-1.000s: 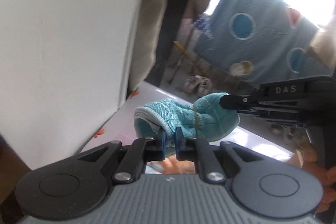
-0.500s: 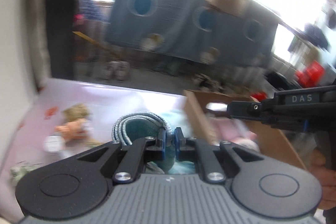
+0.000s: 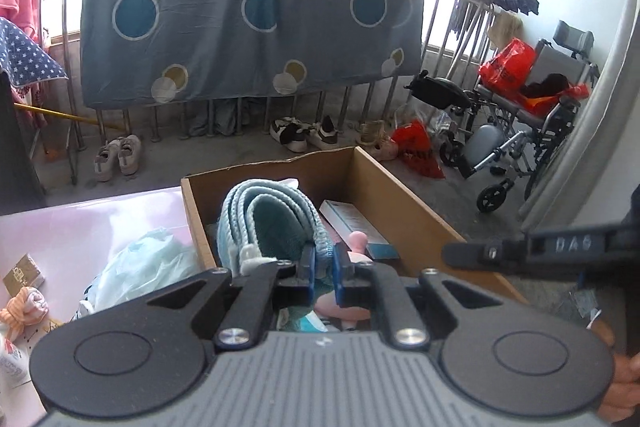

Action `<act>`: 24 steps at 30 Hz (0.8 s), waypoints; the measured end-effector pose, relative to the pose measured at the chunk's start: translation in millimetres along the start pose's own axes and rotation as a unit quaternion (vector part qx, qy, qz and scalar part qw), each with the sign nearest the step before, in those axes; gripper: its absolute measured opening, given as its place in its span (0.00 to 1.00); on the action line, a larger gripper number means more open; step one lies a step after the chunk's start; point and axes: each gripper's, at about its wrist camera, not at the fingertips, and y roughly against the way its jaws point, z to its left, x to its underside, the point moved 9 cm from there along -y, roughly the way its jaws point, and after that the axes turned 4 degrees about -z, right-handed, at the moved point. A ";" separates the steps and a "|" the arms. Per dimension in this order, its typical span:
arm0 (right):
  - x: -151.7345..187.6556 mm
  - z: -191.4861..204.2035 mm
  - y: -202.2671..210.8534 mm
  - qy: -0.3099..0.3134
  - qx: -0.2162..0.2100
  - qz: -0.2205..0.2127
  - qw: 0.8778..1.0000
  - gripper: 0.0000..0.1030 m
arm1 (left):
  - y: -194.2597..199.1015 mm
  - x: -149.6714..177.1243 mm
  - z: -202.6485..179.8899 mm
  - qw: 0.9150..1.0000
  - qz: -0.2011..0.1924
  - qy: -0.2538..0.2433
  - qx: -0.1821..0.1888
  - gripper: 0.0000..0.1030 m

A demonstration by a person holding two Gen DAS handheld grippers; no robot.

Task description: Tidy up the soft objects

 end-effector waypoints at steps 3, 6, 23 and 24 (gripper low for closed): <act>11.8 -13.1 -7.8 -0.006 -0.003 0.011 1.000 0.08 | 10.1 -2.1 15.9 1.000 -0.010 0.009 0.002 0.17; 16.1 -13.6 -18.8 -0.020 -0.011 0.020 1.000 0.08 | 20.1 -4.1 40.2 1.000 -0.025 0.012 -0.012 0.21; 58.0 76.7 -53.7 0.051 -0.051 0.085 0.994 0.13 | 17.8 90.9 163.5 0.988 0.056 0.112 -0.091 0.23; 64.3 83.7 -59.1 0.052 -0.054 0.094 0.993 0.13 | 17.4 96.3 167.0 0.987 0.059 0.116 -0.091 0.23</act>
